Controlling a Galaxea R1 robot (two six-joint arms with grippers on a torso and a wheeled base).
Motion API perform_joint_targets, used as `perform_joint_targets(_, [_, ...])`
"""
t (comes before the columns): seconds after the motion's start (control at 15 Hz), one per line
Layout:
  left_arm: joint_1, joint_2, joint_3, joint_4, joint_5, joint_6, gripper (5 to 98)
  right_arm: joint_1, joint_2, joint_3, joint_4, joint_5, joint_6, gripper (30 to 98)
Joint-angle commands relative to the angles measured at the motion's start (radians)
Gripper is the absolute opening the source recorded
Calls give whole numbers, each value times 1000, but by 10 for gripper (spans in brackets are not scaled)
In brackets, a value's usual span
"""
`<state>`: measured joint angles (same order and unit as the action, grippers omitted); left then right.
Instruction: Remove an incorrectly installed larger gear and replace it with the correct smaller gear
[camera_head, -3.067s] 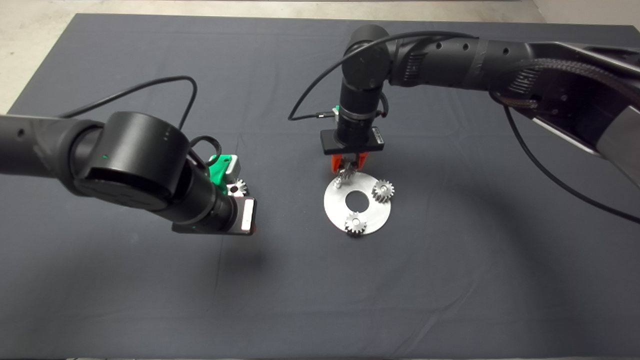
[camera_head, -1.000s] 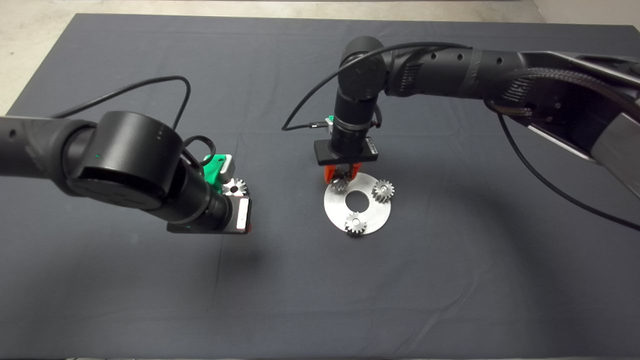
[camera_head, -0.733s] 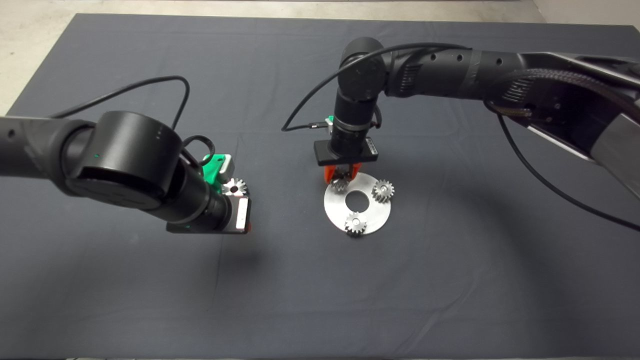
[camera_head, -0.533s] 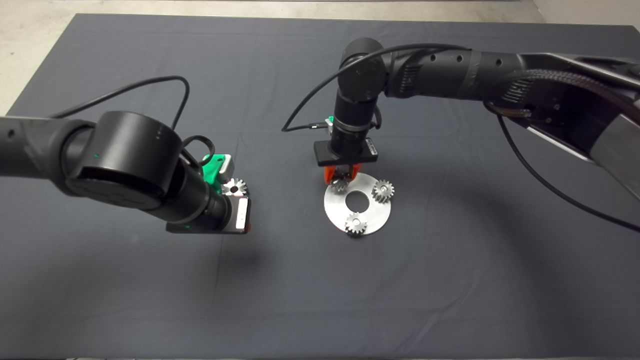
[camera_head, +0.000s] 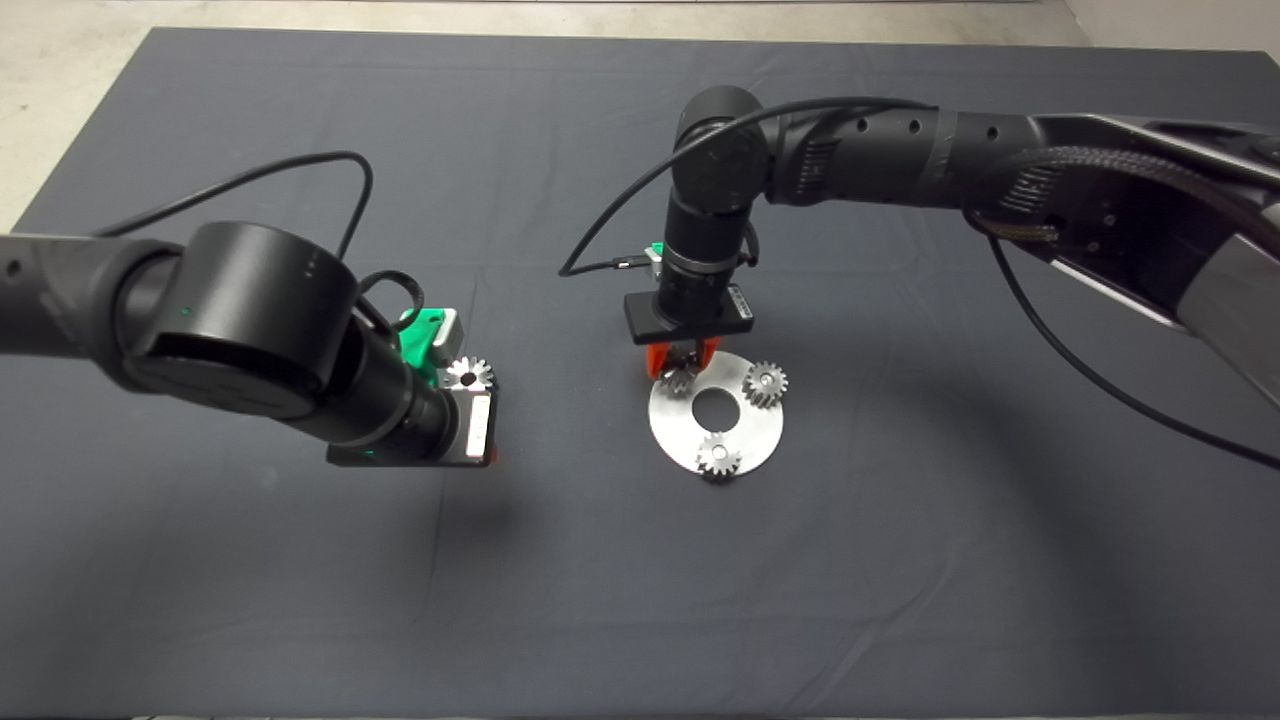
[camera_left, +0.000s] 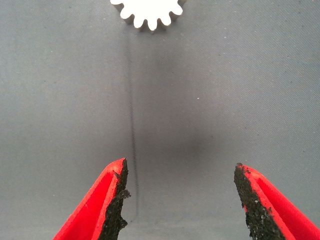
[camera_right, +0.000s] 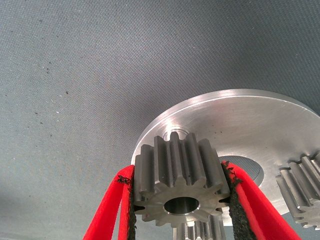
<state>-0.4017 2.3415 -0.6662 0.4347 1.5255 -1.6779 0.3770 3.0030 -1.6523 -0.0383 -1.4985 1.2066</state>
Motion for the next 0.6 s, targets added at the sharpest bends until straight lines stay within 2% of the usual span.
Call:
perform_joint_targets(0.0, [-11,-18,11,7,85,1,537,2,3,8,37,-12,10,361])
perform_joint_targets(0.2, [-11,-41,12,9,85,3,537,2,3,8,37,-12,10,372])
perform_joint_targets(0.53, [-11,-40,13,9,85,3,537,2,3,8,37,-12,10,414])
